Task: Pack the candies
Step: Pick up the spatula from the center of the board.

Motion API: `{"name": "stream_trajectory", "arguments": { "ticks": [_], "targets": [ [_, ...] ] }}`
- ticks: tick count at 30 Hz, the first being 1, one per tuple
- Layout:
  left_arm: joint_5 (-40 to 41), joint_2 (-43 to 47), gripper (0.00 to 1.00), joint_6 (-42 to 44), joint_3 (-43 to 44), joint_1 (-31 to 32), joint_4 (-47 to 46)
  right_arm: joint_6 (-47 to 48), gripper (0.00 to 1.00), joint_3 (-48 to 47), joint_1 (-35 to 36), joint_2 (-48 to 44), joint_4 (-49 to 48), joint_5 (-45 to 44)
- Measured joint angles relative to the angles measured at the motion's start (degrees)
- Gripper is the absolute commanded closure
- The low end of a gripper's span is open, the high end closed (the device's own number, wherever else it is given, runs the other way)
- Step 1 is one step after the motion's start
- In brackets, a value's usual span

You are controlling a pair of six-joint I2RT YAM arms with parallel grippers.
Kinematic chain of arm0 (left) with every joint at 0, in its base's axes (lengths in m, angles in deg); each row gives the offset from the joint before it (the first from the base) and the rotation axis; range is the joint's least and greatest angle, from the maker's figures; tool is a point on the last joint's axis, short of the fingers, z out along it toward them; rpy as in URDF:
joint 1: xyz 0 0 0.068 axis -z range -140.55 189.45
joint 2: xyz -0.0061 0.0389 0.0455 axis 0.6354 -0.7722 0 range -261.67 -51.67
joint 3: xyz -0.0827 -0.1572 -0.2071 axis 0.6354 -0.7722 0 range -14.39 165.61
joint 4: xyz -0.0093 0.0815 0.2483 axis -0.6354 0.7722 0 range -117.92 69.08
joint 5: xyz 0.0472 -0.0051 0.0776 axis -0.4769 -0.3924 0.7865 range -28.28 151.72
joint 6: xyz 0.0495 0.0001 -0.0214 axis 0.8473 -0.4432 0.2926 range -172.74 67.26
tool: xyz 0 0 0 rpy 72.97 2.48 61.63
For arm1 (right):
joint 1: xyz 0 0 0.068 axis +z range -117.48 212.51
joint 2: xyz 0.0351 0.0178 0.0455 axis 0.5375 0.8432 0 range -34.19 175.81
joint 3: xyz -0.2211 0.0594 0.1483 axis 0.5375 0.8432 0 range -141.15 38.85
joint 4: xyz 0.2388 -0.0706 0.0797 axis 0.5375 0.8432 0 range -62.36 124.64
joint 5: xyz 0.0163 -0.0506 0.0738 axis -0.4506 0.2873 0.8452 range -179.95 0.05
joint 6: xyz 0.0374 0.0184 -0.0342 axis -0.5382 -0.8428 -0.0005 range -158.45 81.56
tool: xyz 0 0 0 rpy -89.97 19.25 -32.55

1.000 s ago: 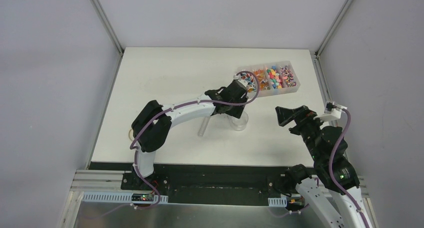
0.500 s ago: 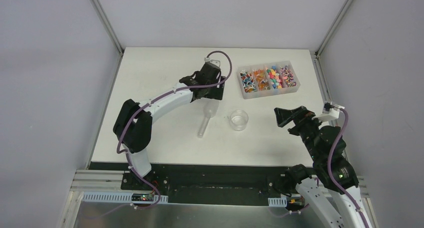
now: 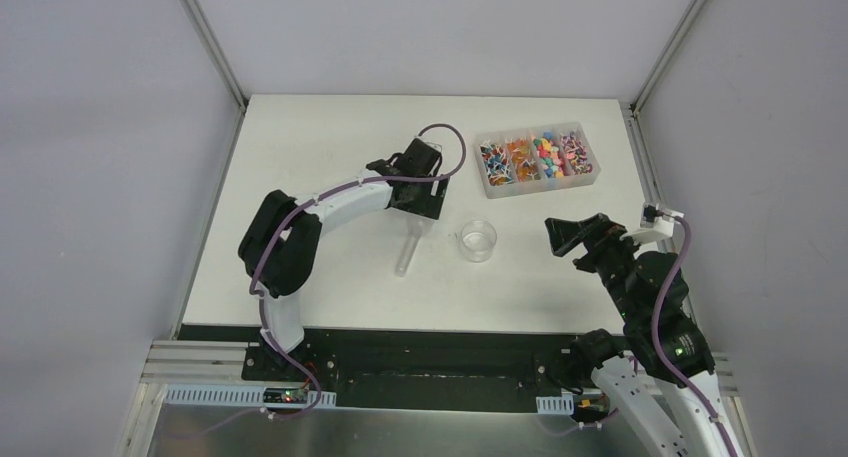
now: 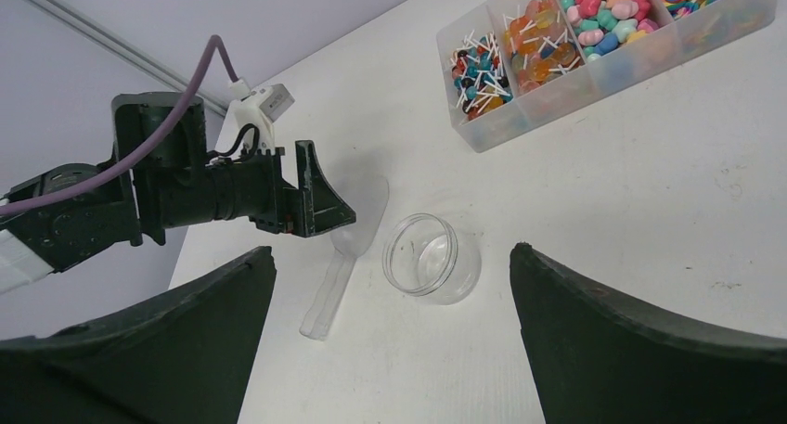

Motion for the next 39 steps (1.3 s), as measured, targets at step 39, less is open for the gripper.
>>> {"name": "stream_trajectory", "arguments": {
  "ticks": [39],
  "targets": [
    [-1.0,-6.9,0.57,-0.5,2.6,-0.2,1.5,0.1,0.0,2.3,0.0,0.0,-1.1,2.3]
  ]
}}
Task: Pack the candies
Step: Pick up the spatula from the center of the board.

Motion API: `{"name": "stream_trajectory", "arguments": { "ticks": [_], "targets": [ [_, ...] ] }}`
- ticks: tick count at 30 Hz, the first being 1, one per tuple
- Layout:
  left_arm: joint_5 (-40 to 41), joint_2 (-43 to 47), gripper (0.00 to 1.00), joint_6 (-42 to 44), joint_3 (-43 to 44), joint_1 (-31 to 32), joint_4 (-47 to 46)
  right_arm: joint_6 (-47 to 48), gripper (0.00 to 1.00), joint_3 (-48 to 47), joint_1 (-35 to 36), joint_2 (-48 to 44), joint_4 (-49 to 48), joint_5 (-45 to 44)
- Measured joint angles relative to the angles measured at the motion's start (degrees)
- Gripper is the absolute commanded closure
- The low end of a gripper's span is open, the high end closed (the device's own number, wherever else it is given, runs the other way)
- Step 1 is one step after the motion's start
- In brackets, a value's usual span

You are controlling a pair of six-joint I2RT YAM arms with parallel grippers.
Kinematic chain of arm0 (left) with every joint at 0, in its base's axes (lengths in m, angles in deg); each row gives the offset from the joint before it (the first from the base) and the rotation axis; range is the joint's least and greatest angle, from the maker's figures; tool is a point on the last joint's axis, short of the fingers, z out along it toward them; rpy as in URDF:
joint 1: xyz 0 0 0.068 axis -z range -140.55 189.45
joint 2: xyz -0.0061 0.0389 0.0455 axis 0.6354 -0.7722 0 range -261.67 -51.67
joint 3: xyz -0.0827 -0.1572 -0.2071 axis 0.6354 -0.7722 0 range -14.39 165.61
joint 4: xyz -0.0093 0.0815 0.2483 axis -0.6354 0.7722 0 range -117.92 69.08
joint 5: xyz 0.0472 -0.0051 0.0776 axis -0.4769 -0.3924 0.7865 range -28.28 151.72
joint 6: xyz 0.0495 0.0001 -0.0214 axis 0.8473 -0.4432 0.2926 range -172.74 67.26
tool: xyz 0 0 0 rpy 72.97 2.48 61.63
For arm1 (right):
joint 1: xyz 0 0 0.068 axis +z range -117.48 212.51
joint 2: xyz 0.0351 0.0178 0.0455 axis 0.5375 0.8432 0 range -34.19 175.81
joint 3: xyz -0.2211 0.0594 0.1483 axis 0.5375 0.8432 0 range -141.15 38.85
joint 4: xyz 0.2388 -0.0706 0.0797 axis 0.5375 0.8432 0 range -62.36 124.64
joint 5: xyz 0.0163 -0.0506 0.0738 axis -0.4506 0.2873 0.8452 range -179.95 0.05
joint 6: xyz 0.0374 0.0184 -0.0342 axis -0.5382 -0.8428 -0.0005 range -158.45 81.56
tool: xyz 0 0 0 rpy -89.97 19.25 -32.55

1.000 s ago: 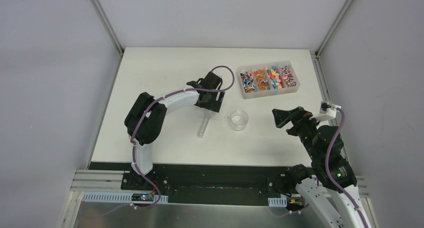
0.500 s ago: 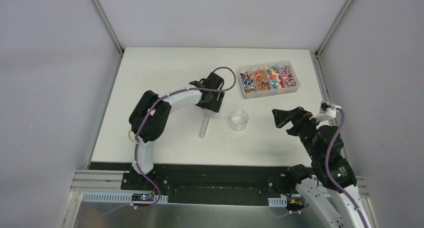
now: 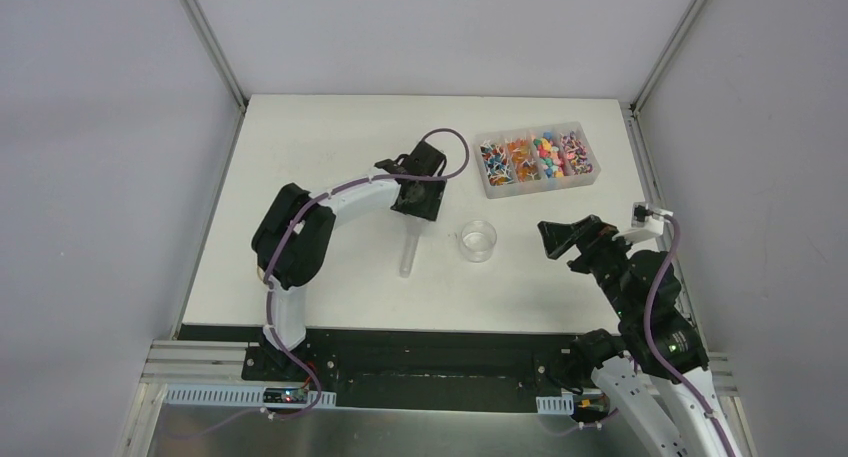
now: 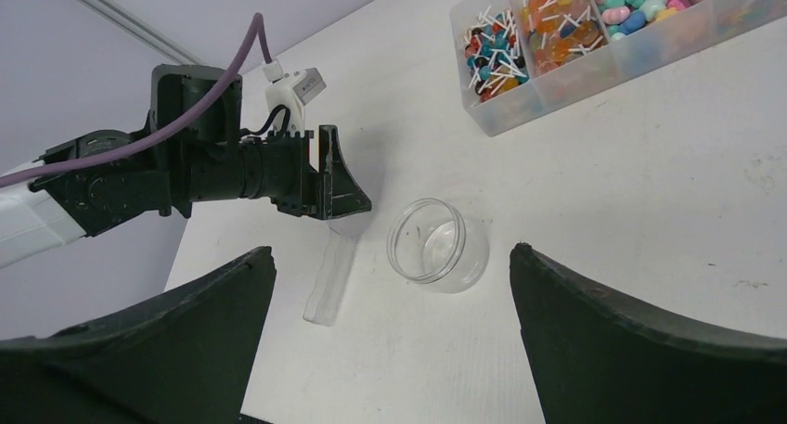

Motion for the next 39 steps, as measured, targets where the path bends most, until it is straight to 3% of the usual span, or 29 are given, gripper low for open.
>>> {"name": "stream_trajectory", "arguments": {
  "ticks": [6,12,14,18,23,26,32,39],
  "targets": [
    [-3.1,5.9,0.61,-3.1,-0.2,-1.8,-0.7,-0.2,0.0,2.0,0.0,0.0,-3.9,4.4],
    [-11.3,16.9,0.62,-7.0,-5.3,-5.1,-8.1,-2.2,0.01,7.2,0.0,0.2,-11.6,13.9],
    [-14.1,20.8,0.62,-8.4,-7.8,-5.6,-11.3,-2.9,0.08,8.8,0.0,0.4,-15.3,16.2],
    [-21.5,27.7,0.61,-12.1,-12.9,-5.7,-20.4,-7.4,0.15,13.1,0.0,1.0,-26.1,23.1],
    [-31.6,33.6,0.62,-19.2,-21.4,-5.7,-36.6,-13.7,0.15,18.9,0.0,4.7,-42.3,29.7],
    [-36.1,34.5,0.62,-23.4,-24.8,-5.7,-44.9,-15.3,0.18,20.2,0.0,8.2,-49.1,31.3],
    [-42.9,34.4,0.65,-32.9,-28.9,-5.6,-60.4,-19.8,0.15,20.2,0.8,15.6,-60.9,36.6],
    [-46.5,33.7,0.65,-39.1,-29.1,-5.3,-73.0,-20.9,0.17,20.0,6.9,26.4,-69.2,38.2]
  ]
}}
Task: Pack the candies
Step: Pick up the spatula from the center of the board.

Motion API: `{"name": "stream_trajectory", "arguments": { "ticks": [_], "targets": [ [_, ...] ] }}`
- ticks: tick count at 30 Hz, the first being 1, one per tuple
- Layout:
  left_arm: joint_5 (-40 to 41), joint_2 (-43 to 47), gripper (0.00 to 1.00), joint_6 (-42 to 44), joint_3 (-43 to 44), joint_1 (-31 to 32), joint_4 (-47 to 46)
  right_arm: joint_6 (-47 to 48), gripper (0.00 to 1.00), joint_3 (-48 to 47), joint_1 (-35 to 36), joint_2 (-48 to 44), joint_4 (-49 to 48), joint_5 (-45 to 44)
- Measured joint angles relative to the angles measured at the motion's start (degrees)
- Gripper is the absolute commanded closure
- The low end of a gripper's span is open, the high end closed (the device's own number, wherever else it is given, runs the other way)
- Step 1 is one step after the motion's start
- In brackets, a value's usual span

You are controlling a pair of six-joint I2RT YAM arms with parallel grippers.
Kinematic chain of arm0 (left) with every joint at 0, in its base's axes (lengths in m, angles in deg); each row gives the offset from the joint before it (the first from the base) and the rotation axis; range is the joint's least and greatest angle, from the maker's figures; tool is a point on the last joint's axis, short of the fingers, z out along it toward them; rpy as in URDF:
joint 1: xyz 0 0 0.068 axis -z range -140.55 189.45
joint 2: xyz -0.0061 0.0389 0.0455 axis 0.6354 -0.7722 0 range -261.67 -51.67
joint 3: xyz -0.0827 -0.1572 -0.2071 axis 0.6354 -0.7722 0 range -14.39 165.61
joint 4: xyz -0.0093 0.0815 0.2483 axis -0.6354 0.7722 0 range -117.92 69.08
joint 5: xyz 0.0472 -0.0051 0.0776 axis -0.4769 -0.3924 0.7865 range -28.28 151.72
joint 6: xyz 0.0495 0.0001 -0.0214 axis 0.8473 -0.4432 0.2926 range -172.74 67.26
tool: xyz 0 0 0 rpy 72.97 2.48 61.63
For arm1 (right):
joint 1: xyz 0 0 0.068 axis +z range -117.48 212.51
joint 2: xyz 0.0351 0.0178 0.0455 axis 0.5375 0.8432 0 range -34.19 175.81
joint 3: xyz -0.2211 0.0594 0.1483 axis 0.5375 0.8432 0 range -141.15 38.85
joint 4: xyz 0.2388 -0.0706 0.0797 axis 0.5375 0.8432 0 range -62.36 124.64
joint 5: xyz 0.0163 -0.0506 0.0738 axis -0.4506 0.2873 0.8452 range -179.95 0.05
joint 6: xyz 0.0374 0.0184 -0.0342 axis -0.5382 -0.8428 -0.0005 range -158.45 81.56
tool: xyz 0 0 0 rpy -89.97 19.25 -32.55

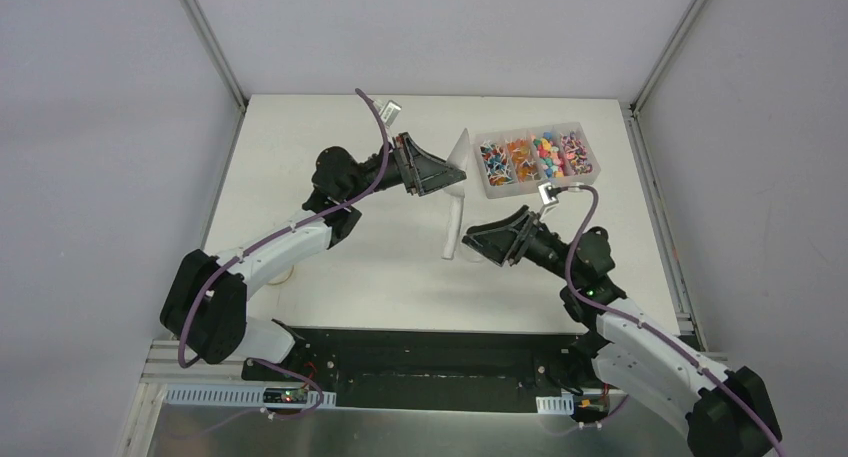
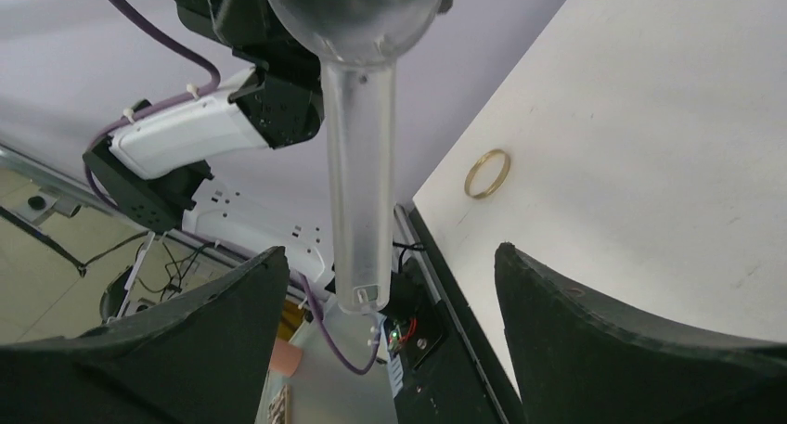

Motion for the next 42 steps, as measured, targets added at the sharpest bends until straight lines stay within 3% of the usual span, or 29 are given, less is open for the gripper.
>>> {"name": "stream_trajectory", "arguments": {
  "ticks": [7,12,18,21,22,23,32,37,42],
  "targets": [
    [-0.8,-1.3,0.66,-3.8,-2.0,0.4,-7.8,0.5,0.3,-1.6,8.8,7.3,-4.7,-2.4],
    [-1.4,-1.7,0.64,-4.9,-3.7,0.7,-10.5,1.0,0.59,-3.0,12.7,11.3,-7.8,-4.6],
    [-1.6,-1.4,0.37,-4.5,-3.9,0.7,-10.8,0.9,0.88,-3.0,13.7,12.2,-8.5,-7.0],
    [-1.4,-0.1,0.27,-1.9,-3.8,0.7,-7.2,1.8,0.88,-3.0,13.9,11.8,-7.3,-7.4],
    [-1.0,0.8,0.23,-0.2,-3.7,0.7,-4.6,2.1,0.99,-3.0,14.0,11.2,-5.9,-7.8],
    [-0.5,1.7,0.21,1.8,-3.5,0.7,-1.4,2.4,1.0,-3.0,14.0,10.3,-4.3,-8.1],
    [11.4,6.9,0.2,21.3,9.1,1.0,32.7,15.3,1.0,-7.8,14.0,0.5,21.1,-17.7],
    [18.9,6.6,0.22,27.7,17.1,0.6,50.3,27.6,1.0,-16.7,14.0,2.2,39.7,-24.2],
    [21.6,5.3,0.22,30.4,24.0,-1.4,62.1,38.1,1.0,-26.7,14.0,7.7,55.7,-27.0]
  ]
}}
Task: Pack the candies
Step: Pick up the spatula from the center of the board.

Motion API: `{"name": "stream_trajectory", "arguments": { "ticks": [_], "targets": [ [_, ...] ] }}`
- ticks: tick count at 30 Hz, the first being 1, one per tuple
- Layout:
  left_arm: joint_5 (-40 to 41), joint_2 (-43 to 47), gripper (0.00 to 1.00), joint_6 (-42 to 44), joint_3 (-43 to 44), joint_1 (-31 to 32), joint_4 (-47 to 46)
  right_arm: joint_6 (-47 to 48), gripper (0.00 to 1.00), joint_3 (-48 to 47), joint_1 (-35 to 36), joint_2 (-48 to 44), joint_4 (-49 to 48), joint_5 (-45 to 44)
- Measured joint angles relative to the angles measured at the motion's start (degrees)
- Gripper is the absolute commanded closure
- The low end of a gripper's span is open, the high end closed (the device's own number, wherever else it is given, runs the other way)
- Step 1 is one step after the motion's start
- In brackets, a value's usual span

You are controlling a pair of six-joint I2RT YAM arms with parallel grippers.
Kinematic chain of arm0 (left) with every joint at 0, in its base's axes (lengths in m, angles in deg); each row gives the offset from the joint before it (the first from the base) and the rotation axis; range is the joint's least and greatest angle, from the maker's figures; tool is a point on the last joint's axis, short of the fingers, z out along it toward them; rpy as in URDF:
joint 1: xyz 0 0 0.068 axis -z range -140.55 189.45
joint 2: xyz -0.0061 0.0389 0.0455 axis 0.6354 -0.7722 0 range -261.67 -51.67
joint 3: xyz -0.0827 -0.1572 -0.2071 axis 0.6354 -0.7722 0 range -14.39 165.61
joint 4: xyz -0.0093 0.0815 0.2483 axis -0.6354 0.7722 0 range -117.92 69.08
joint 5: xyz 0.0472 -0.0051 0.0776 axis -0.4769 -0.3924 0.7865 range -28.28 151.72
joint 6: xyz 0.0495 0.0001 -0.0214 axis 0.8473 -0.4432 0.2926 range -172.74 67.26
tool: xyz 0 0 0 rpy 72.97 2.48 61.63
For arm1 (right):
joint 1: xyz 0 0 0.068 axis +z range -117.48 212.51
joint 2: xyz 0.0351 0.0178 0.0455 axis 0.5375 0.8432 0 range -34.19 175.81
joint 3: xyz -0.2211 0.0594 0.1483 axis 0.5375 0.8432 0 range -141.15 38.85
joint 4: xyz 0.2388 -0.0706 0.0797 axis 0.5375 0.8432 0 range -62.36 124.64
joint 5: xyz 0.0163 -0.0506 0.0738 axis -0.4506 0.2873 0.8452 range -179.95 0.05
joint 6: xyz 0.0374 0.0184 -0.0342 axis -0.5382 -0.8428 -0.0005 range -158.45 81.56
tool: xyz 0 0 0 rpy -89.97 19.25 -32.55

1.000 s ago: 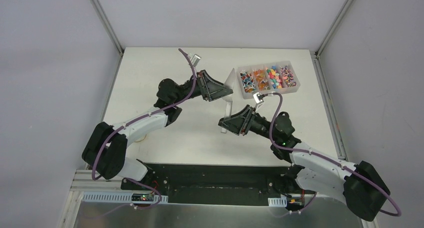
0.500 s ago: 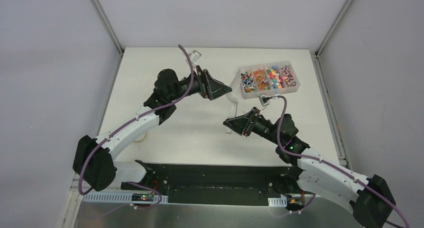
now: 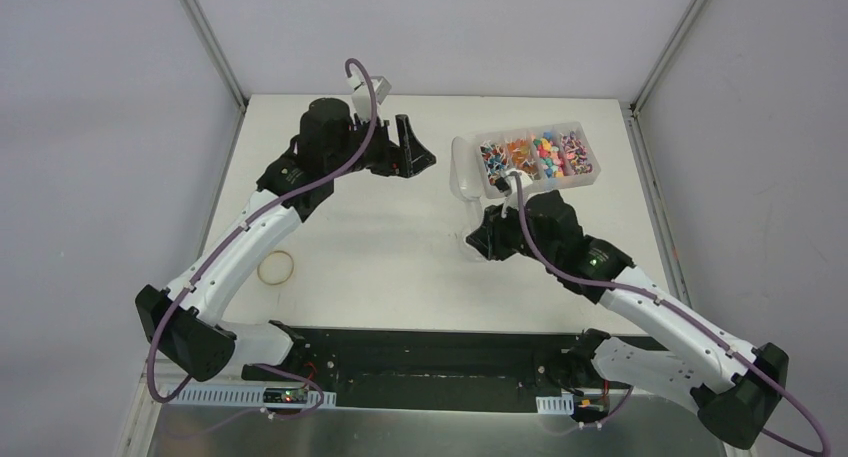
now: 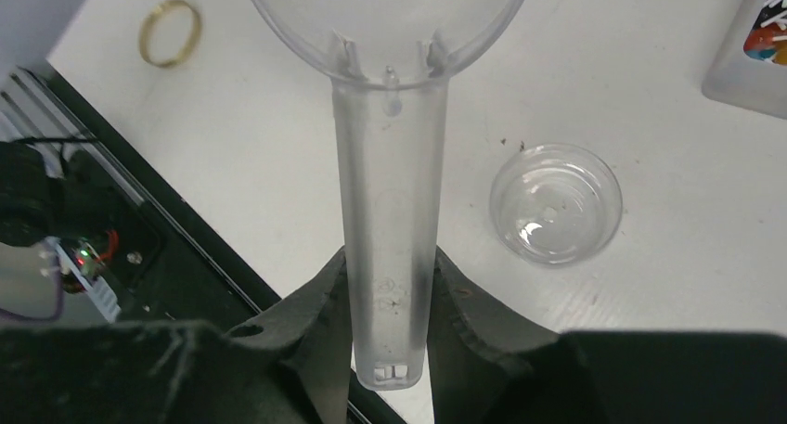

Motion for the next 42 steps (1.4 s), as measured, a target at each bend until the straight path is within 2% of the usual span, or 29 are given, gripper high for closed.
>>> {"name": "stream_trajectory", "arguments": {
  "ticks": [5,10,20,32,40,42],
  "targets": [
    [-3.0,0.0,0.25,-0.2,1.9,-4.9,4.9,5.4,1.0,-4.8,0.1,5.4,8.8,0.2],
    [-8.0,-1.4,0.34,-0.3,4.5,-9.3,6.4,7.1,1.0,-5.0,0.9,6.6,12.7,1.4],
    [-20.3,-7.7,0.42,-0.4,6.0,-9.6,6.6,7.6,1.0,-8.5,4.9,9.6,13.5,2.1],
    [-22.8,-8.0,0.49,-0.4,1.9,-9.6,6.6,7.8,1.0,-9.9,7.2,10.8,14.3,1.0],
    [-23.1,-7.9,0.76,-0.1,0.0,-9.6,6.4,8.5,0.91,-9.9,7.5,10.8,14.8,-0.1],
    [-23.3,-7.9,0.81,0.1,-0.5,-9.6,6.3,8.9,0.85,-9.9,7.6,10.8,14.8,-0.6]
  ]
}}
